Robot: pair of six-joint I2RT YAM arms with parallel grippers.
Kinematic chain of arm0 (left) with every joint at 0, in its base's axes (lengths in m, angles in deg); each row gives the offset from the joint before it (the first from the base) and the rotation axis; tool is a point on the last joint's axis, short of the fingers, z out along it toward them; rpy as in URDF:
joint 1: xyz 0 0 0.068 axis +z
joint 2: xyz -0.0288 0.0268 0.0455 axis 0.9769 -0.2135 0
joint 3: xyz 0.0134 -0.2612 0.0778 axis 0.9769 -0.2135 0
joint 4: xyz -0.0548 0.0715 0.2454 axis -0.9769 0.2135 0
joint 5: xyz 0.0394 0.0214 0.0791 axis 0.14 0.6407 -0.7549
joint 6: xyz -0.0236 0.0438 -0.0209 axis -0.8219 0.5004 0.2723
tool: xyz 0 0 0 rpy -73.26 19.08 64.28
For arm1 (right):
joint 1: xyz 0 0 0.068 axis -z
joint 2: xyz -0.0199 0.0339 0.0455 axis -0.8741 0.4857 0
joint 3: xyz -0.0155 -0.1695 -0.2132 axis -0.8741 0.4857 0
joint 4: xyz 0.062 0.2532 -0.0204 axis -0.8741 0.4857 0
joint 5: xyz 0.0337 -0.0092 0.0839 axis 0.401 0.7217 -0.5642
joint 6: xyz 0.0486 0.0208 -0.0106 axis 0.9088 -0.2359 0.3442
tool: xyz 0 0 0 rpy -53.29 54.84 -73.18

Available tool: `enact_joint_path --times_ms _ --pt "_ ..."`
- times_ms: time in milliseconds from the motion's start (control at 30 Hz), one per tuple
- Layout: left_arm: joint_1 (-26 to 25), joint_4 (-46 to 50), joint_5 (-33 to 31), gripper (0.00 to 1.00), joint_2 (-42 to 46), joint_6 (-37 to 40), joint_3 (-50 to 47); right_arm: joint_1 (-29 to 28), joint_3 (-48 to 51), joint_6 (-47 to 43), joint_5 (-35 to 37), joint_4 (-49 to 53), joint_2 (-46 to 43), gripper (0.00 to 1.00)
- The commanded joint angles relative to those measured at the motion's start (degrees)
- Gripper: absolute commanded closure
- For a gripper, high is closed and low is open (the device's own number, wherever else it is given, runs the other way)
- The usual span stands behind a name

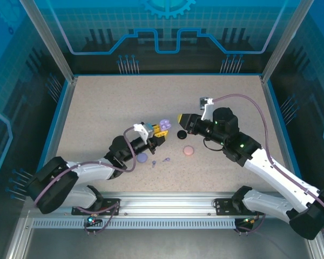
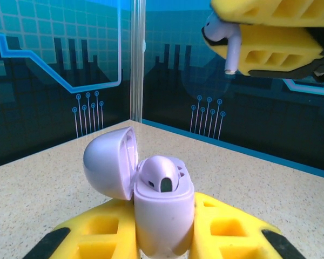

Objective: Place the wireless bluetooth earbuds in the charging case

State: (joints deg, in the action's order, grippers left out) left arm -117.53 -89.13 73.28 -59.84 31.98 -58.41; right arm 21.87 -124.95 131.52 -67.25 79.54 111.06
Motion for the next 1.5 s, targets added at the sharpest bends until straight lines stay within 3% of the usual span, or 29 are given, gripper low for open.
enact_joint_path --times_ms 0,400,1467 --pt "-1.39 -6.97 -3.90 0.97 -2.18 1.48 1.84 -2.00 1.20 2.20 3.75 -5.25 -0.94 0.80" --pt "-4.36 -9.35 -7.32 0.97 -5.53 3.00 3.60 -5.65 1.03 0.76 7.09 -6.92 2.21 0.81" --pt "-5.36 -10.89 -8.05 0.97 -6.08 3.00 3.55 -5.74 1.87 -0.10 8.37 -5.65 6.26 0.80"
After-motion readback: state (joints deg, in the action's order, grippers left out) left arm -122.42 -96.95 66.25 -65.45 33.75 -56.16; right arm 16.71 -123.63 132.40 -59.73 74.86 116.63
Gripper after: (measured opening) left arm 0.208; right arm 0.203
